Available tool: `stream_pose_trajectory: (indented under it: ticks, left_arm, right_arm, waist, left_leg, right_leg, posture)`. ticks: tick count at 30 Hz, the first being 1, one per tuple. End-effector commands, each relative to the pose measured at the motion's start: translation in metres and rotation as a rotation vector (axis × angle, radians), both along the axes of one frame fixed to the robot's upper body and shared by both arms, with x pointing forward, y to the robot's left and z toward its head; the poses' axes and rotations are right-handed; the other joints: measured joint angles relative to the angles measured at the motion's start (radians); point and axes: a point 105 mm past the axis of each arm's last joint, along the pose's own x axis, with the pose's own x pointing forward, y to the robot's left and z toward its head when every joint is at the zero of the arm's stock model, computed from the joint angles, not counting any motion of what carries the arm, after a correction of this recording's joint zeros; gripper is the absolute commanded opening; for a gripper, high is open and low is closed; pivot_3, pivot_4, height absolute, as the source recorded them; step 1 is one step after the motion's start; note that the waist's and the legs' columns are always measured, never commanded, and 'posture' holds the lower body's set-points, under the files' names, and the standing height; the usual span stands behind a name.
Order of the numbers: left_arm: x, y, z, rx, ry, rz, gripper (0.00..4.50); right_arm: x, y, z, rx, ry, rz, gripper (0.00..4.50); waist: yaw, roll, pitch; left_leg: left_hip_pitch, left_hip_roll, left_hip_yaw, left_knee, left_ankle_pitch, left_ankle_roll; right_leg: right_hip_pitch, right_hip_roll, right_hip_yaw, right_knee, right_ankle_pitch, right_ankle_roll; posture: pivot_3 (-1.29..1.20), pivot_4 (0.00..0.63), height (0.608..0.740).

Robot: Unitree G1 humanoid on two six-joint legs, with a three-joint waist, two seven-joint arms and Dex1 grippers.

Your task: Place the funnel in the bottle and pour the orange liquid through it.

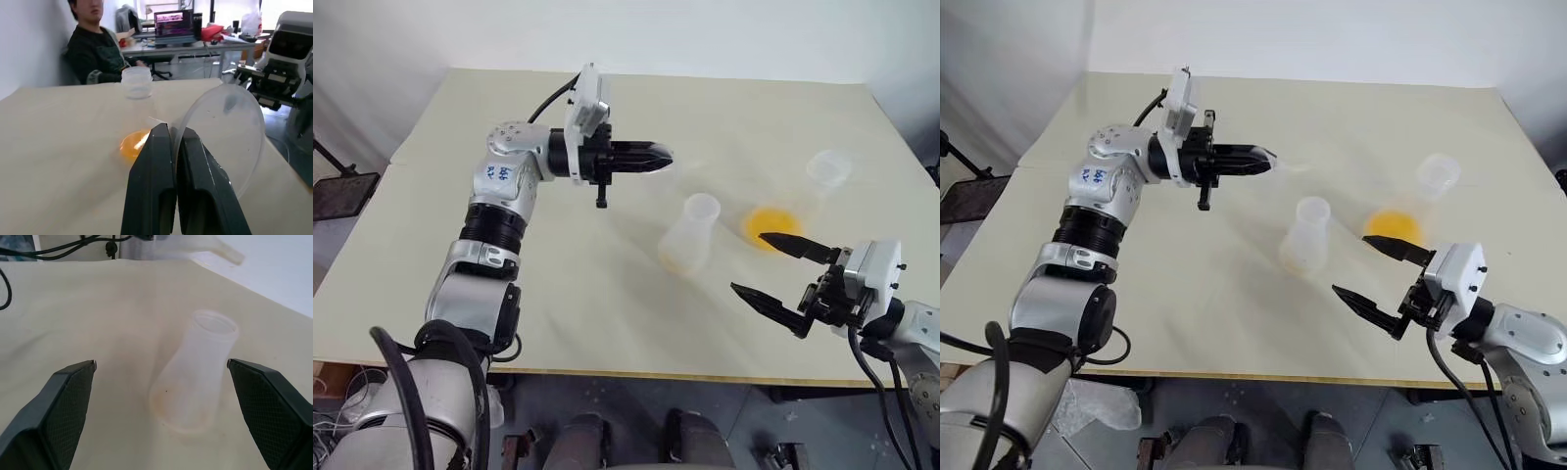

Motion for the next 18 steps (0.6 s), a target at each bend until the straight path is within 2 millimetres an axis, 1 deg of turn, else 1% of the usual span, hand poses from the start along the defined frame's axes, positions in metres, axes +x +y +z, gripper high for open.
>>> stream_pose_trajectory:
  ticks: [1,4,9,11,15,18]
  left_arm:
    - [-0.002,-0.004,0.012,0.057,0.005,-0.031,0.02]
    - [0.0,-0.006,0.001,0.203,0.054,-0.027,0.02]
    - [-0.003,-0.008,0.0,0.317,0.097,-0.063,0.02]
    - [-0.004,-0.01,0.002,0.328,0.104,-0.07,0.02]
    - [-0.007,-0.018,0.012,0.294,0.124,-0.097,0.02]
    - [-0.007,-0.02,0.011,0.307,0.123,-0.1,0.02]
  right_arm:
    - [-0.006,0.0,0.011,-0.016,-0.045,-0.009,4.5]
    - [-0.007,-0.002,0.012,-0.018,-0.049,-0.019,4.5]
    - [-0.008,-0.002,0.012,-0.017,-0.051,-0.031,4.5]
    - [-0.009,-0.002,0.012,-0.015,-0.052,-0.035,4.5]
    - [-0.009,-0.002,0.011,-0.01,-0.054,-0.048,4.5]
    - [-0.011,-0.003,0.011,-0.008,-0.055,-0.056,4.5]
  waist:
    - [-0.001,0.0,0.0]
    - [-0.001,0.0,0.0]
    - [0.002,-0.001,0.001]
    - [0.005,-0.001,0.001]
    - [0.007,-0.001,0.001]
    - [0.007,-0.001,0.001]
  left_leg:
    - [0.0,0.0,0.0,0.0,0.0,0.0]
    - [0.0,0.0,0.002,0.0,0.0,0.0]
    - [0.0,0.0,0.004,0.0,0.0,0.001]
    - [0.0,0.0,0.004,0.0,0.0,0.001]
    - [0.0,0.0,0.002,0.0,0.0,0.001]
    - [0.0,0.0,0.001,0.0,0.0,0.001]
  right_leg:
    - [0.0,0.0,0.0,0.0,0.0,0.0]
    - [0.0,0.0,0.0,0.0,0.0,0.0]
    - [0.0,0.0,0.0,0.0,0.0,0.0]
    - [0.0,0.0,0.0,0.0,0.0,0.0]
    - [0.0,0.0,0.001,-0.001,0.0,0.0]
    - [0.0,0.0,0.001,-0.001,0.0,0.0]
  posture:
    - [0.0,0.15,0.74]
    - [0.0,0.15,0.74]
    - [0.0,0.15,0.74]
    - [0.0,0.15,0.74]
    - [0.0,0.15,0.74]
    - [0.0,0.15,0.74]
